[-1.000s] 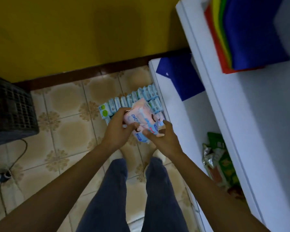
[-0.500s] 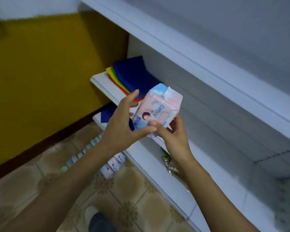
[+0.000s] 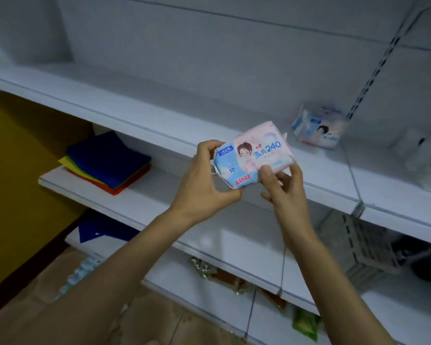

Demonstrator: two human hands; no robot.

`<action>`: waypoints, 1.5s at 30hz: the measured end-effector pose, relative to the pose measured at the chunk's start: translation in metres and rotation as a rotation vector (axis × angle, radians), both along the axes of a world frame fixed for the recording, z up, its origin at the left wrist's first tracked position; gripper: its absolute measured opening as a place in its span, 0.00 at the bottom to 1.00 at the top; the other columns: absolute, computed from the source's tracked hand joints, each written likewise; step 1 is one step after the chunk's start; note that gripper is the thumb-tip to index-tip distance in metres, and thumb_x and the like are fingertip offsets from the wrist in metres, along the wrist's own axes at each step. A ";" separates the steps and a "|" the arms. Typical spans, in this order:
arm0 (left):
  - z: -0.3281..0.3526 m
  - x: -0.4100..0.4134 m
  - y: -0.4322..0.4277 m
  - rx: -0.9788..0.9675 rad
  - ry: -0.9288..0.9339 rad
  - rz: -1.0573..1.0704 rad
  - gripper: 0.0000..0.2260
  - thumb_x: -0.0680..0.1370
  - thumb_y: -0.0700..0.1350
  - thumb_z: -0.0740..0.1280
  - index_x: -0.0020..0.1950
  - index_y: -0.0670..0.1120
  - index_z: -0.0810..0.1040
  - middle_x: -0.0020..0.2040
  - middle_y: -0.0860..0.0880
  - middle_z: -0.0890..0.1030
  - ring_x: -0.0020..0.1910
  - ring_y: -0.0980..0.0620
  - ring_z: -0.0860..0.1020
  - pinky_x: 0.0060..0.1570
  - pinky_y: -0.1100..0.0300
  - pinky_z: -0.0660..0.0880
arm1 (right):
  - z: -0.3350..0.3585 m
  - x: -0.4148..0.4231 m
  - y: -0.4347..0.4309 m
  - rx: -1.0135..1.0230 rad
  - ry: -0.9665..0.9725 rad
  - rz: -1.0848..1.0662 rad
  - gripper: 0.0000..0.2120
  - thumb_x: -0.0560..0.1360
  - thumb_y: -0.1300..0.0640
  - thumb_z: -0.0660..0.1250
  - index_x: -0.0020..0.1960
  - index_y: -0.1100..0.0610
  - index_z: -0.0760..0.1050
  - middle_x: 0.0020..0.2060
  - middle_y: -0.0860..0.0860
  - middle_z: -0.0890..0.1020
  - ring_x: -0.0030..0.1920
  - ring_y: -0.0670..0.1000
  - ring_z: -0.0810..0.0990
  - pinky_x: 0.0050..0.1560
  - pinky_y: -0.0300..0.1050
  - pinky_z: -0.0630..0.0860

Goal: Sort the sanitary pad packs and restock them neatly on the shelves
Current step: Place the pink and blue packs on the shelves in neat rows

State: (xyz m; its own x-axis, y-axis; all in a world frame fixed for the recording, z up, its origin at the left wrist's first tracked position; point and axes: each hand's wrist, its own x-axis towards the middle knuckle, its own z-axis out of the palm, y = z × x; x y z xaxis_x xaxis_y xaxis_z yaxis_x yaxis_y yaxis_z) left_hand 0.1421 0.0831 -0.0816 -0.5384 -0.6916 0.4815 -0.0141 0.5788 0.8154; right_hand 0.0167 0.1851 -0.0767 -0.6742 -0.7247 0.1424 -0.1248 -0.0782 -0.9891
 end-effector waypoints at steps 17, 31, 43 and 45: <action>0.012 -0.231 -0.070 0.154 0.022 -0.416 0.25 0.74 0.42 0.72 0.67 0.51 0.65 0.65 0.54 0.73 0.63 0.57 0.74 0.49 0.72 0.75 | 0.007 -0.182 -0.014 0.194 0.403 -0.468 0.17 0.75 0.52 0.70 0.62 0.46 0.70 0.47 0.38 0.80 0.40 0.38 0.81 0.37 0.33 0.77; -0.013 -0.249 -0.088 -0.115 -0.218 -0.351 0.32 0.73 0.50 0.72 0.71 0.55 0.58 0.69 0.54 0.69 0.66 0.55 0.70 0.59 0.59 0.73 | -0.016 -0.206 -0.016 0.259 0.312 -0.514 0.15 0.75 0.54 0.68 0.59 0.45 0.72 0.48 0.40 0.83 0.43 0.45 0.83 0.48 0.48 0.81; -0.006 -0.240 -0.087 -0.046 -0.239 -0.362 0.26 0.74 0.48 0.71 0.69 0.56 0.64 0.61 0.61 0.76 0.59 0.60 0.76 0.58 0.57 0.76 | -0.017 -0.208 -0.015 0.225 0.359 -0.509 0.15 0.76 0.54 0.68 0.61 0.46 0.71 0.51 0.38 0.81 0.43 0.44 0.83 0.49 0.48 0.80; -0.006 -0.240 -0.087 -0.032 -0.244 -0.365 0.22 0.75 0.46 0.71 0.67 0.55 0.68 0.62 0.61 0.77 0.60 0.59 0.76 0.59 0.57 0.75 | -0.017 -0.209 -0.015 0.227 0.368 -0.499 0.15 0.76 0.55 0.68 0.60 0.45 0.71 0.53 0.41 0.81 0.44 0.44 0.83 0.50 0.48 0.81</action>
